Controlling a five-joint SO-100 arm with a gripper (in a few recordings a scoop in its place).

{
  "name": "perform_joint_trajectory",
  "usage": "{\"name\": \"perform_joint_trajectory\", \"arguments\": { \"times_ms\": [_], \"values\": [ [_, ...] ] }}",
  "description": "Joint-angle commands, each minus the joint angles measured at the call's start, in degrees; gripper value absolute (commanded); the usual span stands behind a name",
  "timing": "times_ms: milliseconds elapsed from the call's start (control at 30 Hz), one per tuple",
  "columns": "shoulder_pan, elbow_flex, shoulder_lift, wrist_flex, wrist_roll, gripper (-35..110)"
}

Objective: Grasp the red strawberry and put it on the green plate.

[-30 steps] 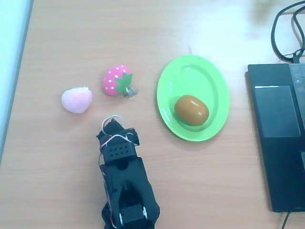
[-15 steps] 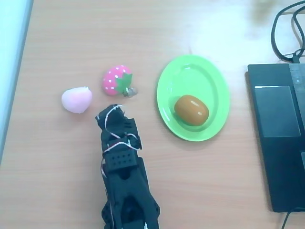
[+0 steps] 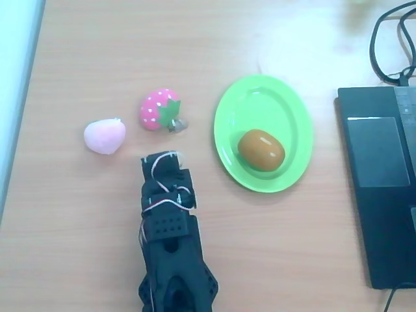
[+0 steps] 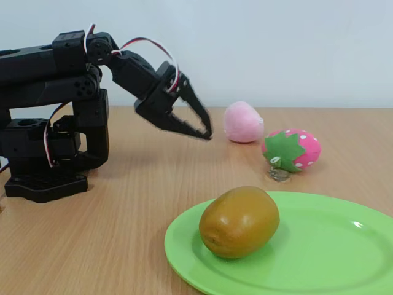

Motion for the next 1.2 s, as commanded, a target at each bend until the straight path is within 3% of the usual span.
{"name": "perform_joint_trajectory", "arguments": {
  "times_ms": [0,200,1167],
  "values": [
    [-0.1,-1.0,1.5,8.5,2.7,-8],
    [1.9,-2.3,1.5,14.6,4.3,-8],
    [5.6,-2.3,1.5,14.7,4.5,-8]
  ]
}}
